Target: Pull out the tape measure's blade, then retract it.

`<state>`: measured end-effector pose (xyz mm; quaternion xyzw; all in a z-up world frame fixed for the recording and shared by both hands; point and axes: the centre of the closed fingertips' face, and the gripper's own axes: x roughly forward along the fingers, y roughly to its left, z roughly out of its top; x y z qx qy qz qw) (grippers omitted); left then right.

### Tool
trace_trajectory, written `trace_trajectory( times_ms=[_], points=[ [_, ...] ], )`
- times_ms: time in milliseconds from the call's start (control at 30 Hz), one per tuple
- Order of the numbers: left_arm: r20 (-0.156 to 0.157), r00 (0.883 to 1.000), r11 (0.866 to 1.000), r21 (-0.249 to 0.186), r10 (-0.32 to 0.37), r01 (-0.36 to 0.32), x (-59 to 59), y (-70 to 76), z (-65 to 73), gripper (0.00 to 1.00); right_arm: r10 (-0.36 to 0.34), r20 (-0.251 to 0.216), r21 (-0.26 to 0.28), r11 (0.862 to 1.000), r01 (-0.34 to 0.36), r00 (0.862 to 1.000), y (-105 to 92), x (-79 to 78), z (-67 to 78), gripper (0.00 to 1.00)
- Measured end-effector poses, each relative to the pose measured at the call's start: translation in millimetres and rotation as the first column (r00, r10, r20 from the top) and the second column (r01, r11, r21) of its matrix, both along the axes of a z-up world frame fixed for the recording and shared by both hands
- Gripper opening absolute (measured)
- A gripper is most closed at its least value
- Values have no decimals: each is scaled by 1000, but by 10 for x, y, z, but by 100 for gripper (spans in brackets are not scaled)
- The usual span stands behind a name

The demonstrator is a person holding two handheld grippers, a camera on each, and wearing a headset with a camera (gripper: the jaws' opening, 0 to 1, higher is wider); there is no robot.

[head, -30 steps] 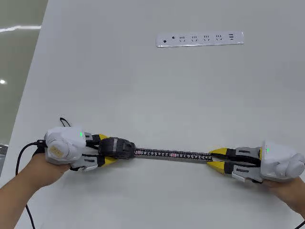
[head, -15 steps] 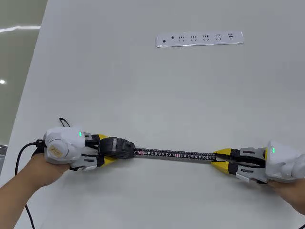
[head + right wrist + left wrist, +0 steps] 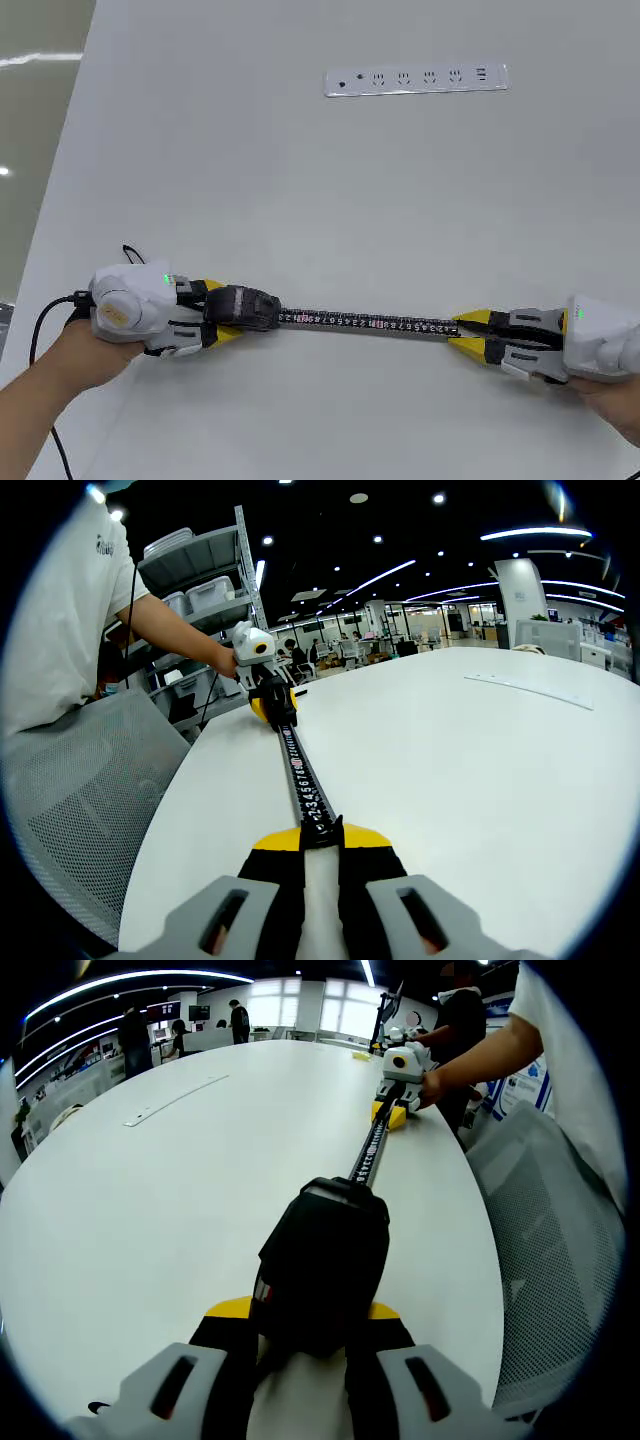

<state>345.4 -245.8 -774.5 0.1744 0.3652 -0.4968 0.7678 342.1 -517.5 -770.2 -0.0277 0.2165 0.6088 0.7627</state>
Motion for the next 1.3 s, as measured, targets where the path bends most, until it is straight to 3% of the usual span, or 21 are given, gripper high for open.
trace_trajectory(
  times_ms=[500, 867, 1300],
  points=[
    [-1, 1000, 1000, 0, 4, -4, -6, -1, 4, 29, -3, -15, 2, 1000, 3, 1000, -81, -17, -30, 9],
    [3, 1000, 1000, -1, 3, -3, -7, -1, 3, 30, -12, -28, 6, 1000, 12, 1000, -36, -7, 10, 11],
    [-1, 1000, 1000, 6, -7, 7, -4, 5, -6, 30, -1, 5, -21, 1000, 1, 1000, -74, -31, -31, 12]
  ],
)
